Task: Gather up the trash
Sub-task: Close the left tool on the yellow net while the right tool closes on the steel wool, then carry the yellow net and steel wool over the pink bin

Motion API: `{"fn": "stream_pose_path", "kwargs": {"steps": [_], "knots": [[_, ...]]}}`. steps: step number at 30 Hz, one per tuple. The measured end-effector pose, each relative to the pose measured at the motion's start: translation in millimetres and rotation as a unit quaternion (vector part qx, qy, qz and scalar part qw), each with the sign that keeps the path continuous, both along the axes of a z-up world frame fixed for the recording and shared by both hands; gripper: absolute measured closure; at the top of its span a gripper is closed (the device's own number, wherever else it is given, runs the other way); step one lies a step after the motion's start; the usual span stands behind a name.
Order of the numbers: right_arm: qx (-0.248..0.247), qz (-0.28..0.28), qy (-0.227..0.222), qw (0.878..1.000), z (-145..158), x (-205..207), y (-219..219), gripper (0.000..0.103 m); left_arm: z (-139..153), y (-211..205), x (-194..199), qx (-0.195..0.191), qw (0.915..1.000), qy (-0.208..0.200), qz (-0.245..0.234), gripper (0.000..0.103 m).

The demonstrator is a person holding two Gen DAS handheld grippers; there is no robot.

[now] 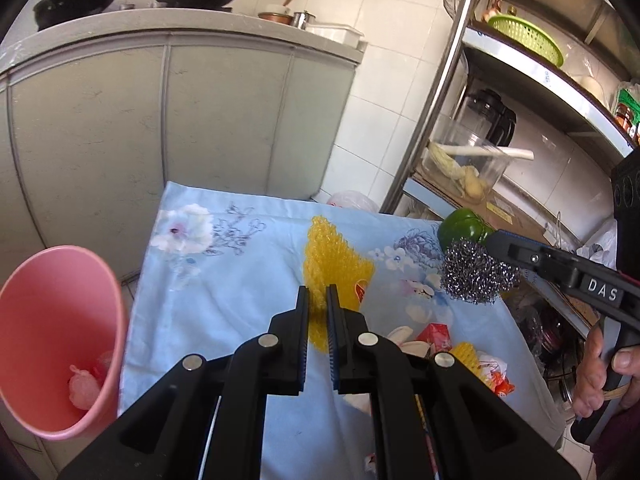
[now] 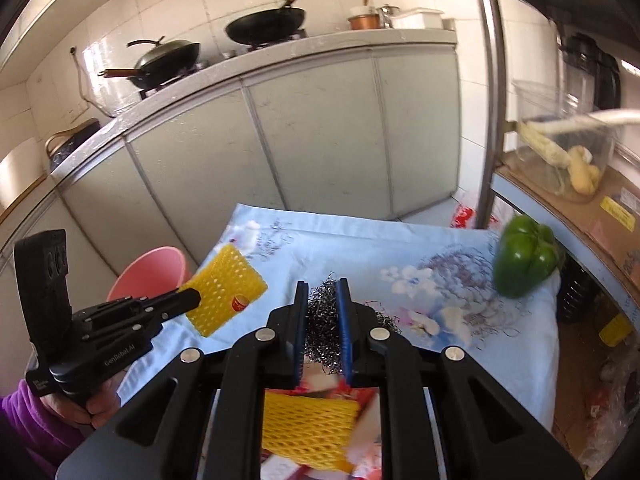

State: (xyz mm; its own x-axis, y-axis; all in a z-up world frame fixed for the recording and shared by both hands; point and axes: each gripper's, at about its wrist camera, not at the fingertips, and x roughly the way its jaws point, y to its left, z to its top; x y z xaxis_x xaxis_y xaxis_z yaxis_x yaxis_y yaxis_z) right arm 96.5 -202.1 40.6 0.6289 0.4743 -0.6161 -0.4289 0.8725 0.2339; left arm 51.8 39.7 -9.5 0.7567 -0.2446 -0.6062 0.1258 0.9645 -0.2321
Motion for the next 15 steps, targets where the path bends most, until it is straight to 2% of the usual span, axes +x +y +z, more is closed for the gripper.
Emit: {"fn": "stream_pose_path", "kwargs": {"steps": [7,11,15], "knots": [[0.018,0.075,-0.015,0.997,19.1,-5.6,68.3,0.089,18.9,58.5,-38.5,0.015,0.9968,-0.030,0.073,0.095],[0.027,0.132,-0.010,0.991,24.0,-3.4,123.2,0.089,24.7,100.7,-55.9,0.021,0.9913,-0.037,0.125,0.095],[0.026,0.186,-0.009,0.982,23.9,-6.8,177.0,0.089,19.1,141.8,-69.2,0.026,0.9834,-0.028,0.177,0.095]]}}
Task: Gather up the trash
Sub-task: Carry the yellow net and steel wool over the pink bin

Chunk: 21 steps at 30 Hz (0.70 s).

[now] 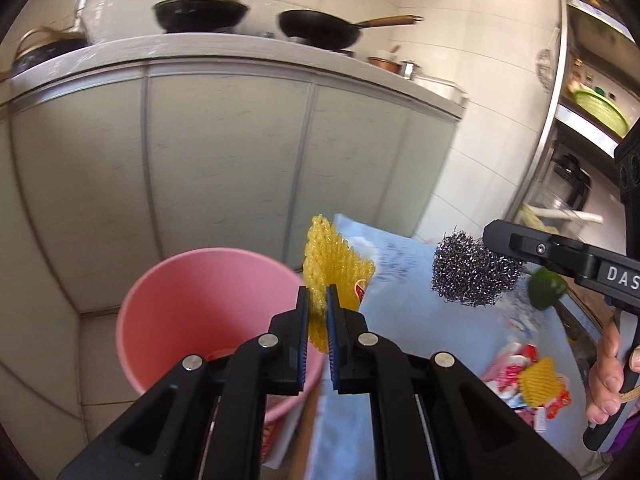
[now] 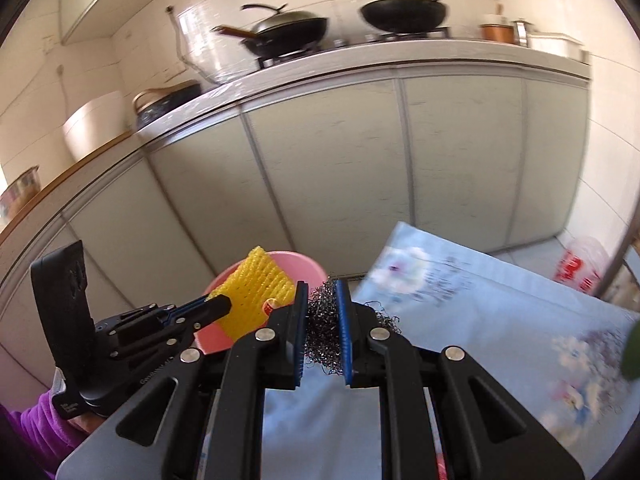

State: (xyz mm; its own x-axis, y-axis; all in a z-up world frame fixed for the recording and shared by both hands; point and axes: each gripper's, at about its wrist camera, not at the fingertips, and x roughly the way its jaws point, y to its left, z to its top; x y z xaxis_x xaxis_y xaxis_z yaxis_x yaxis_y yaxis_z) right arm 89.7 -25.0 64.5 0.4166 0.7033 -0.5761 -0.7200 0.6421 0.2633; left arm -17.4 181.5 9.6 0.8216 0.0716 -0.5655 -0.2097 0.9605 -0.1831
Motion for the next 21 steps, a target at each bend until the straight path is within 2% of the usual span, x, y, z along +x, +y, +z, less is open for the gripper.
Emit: {"fn": "stream_pose_path", "kwargs": {"steps": [4,10,18,21], "knots": [[-0.007,0.046,0.012,0.999,-9.5,-1.1,51.2,0.089,-12.6,30.8,-8.0,0.000,0.9992,0.017,0.038,0.095],[-0.021,0.075,0.058,0.995,-42.0,5.5,100.9,0.089,-36.2,55.8,-9.5,-0.006,0.9970,0.046,0.063,0.095],[-0.043,0.069,0.087,0.993,-81.0,20.2,125.1,0.088,-60.5,68.0,1.9,-0.010,0.9944,0.075,0.074,0.095],[-0.046,0.062,0.098,0.992,-87.0,26.8,128.2,0.080,-64.0,72.2,3.6,-0.012,0.9928,0.081,0.087,0.092]]}}
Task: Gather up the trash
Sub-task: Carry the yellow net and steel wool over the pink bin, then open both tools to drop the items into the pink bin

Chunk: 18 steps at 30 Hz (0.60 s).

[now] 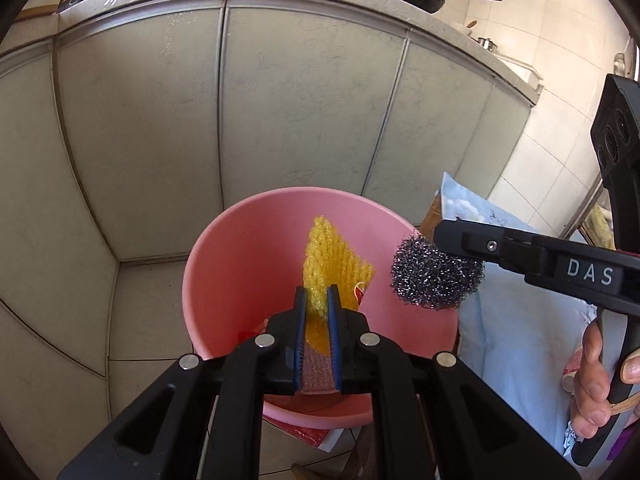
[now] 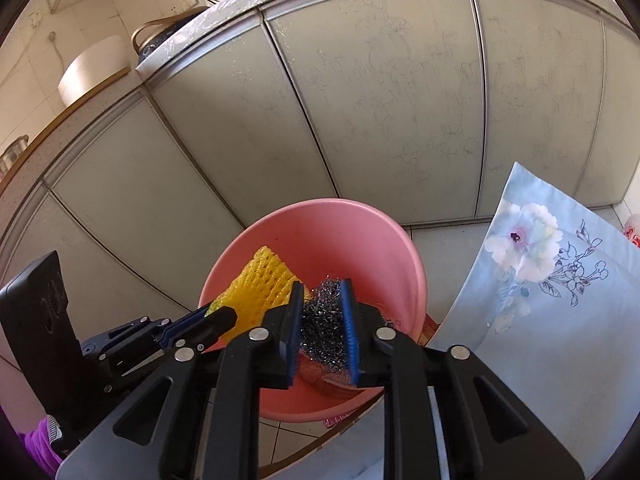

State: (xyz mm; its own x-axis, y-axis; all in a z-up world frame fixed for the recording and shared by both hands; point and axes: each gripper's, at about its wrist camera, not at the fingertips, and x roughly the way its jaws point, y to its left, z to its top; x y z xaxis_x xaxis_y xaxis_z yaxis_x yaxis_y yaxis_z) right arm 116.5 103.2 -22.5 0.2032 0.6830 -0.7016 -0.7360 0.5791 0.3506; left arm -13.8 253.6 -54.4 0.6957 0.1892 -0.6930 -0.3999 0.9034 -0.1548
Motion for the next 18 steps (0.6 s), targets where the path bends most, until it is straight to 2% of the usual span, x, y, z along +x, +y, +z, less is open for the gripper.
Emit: {"fn": "stream_pose_path", "kwargs": {"steps": [3,4,15,18], "knots": [[0.006,-0.001,0.005,1.000,0.5,4.8,0.2,0.071,1.6,3.9,1.5,-0.006,0.9999,0.000,0.010,0.081],[0.007,-0.001,0.000,1.000,2.4,4.1,-0.4,0.070,2.3,4.7,0.4,-0.007,0.9999,-0.002,0.013,0.081],[0.009,-0.009,-0.039,0.999,28.7,-11.3,-26.5,0.069,22.1,-9.3,-9.4,0.001,0.9996,-0.028,0.000,0.080],[0.007,-0.014,-0.051,0.999,35.2,-20.9,-38.1,0.069,29.3,-18.1,-12.5,0.001,0.9993,-0.036,-0.008,0.073]]}}
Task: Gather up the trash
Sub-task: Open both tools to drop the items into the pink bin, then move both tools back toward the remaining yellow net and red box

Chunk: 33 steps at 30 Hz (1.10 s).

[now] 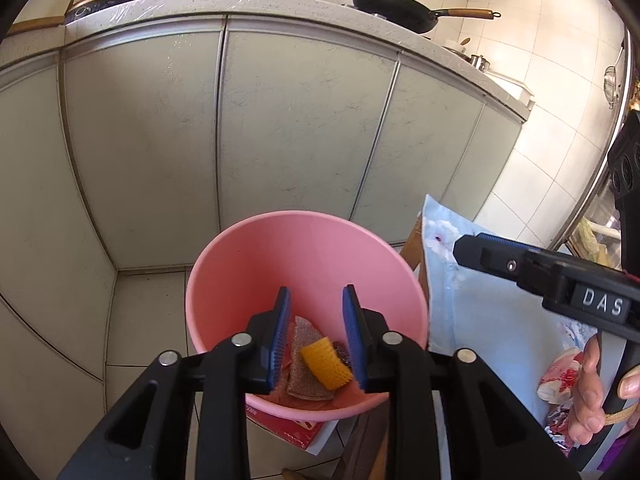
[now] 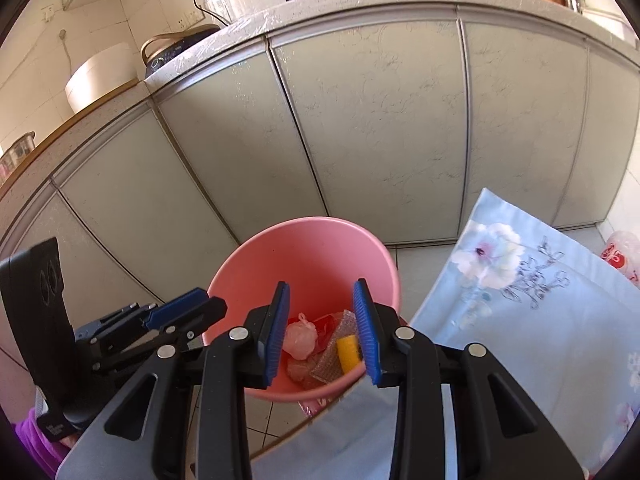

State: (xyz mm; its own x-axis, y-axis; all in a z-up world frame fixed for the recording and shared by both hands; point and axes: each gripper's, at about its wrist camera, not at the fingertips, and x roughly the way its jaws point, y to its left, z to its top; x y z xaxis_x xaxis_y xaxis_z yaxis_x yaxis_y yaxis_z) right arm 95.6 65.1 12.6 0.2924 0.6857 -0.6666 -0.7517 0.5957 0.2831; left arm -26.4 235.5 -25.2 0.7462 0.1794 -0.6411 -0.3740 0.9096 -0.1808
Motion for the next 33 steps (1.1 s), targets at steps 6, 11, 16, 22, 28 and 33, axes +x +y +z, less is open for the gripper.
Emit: {"fn": "stream_pose_path", "kwargs": {"steps": [6,11,16,22,28,33], "knots": [[-0.005,-0.013,-0.012,1.000,5.3,-20.5,-28.0,0.069,12.7,-25.5,-5.4,-0.001,0.9995,-0.012,-0.031,0.073],[-0.008,-0.032,-0.018,0.999,8.2,-38.3,-61.7,0.069,19.3,-54.2,-8.5,0.007,0.9978,-0.012,-0.065,0.073],[-0.010,-0.060,-0.025,0.998,15.0,-53.8,-106.8,0.069,26.6,-88.3,-12.2,0.007,0.9944,-0.018,-0.104,0.073],[-0.016,-0.109,-0.038,0.993,21.4,-67.8,-167.7,0.069,29.8,-128.9,-15.6,0.011,0.9880,-0.021,-0.152,0.073],[-0.024,-0.174,-0.035,0.984,16.2,-75.8,-240.8,0.069,28.0,-170.4,-14.1,0.015,0.9781,-0.008,-0.207,0.073],[-0.021,-0.213,-0.029,0.976,6.5,-76.4,-284.7,0.069,19.9,-206.1,0.8,0.012,0.9656,0.011,-0.260,0.073]]}}
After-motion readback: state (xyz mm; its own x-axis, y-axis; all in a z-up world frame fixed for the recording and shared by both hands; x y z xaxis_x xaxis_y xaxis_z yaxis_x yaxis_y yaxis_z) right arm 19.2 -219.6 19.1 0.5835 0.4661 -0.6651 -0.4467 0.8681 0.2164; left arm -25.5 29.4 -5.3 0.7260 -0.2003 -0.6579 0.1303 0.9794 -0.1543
